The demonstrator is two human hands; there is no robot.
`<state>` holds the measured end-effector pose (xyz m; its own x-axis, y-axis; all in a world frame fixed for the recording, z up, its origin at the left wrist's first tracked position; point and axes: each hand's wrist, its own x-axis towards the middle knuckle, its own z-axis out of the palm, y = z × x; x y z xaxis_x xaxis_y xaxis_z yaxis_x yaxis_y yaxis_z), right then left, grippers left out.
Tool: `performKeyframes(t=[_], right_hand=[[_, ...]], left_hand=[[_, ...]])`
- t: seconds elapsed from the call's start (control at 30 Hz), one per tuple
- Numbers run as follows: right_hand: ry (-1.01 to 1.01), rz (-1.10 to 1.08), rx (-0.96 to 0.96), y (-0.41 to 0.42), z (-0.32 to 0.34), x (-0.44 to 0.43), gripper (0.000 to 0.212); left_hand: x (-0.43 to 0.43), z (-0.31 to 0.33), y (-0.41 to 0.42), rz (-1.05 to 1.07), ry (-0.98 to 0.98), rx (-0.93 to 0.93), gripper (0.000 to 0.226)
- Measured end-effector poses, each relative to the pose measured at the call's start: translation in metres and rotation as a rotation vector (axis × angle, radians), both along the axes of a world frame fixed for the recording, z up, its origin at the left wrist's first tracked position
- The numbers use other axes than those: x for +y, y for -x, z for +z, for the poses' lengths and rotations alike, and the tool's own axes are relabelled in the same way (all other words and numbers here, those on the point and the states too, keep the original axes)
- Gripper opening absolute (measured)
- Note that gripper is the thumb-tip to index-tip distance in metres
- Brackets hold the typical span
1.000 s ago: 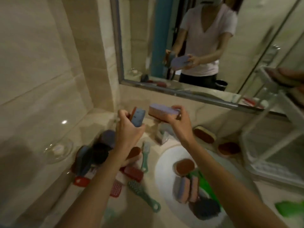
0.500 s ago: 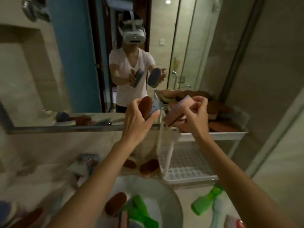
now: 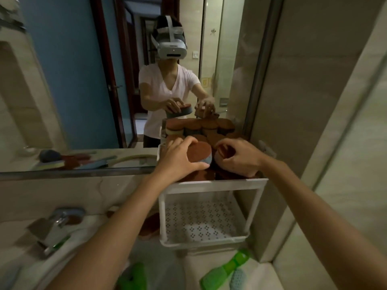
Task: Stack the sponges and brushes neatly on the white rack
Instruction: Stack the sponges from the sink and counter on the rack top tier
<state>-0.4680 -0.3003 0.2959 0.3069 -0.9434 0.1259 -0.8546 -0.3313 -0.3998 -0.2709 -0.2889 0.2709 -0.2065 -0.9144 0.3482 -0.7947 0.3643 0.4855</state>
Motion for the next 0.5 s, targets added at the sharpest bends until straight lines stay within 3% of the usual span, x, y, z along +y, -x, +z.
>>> performKeyframes(t=[0.13,0.33,0.5], right_hand=[[-0.004,0.07,-0.007,0.001,-0.009,-0.005,0.067],[-0.025,0.061,0.214,0.019,-0.014,-0.007,0.072],[0.067,0.074,0.094,0.022,-0.005,-0.002,0.071]], left_hand=[[0.001,-0.001,0.005,-0.014,-0.04,-0.141,0.069],[-0.002,0.0,0.008,-0.038,-0.049,-0.217,0.069],[-0.002,0.002,0.008,-0.052,-0.04,-0.214,0.071]])
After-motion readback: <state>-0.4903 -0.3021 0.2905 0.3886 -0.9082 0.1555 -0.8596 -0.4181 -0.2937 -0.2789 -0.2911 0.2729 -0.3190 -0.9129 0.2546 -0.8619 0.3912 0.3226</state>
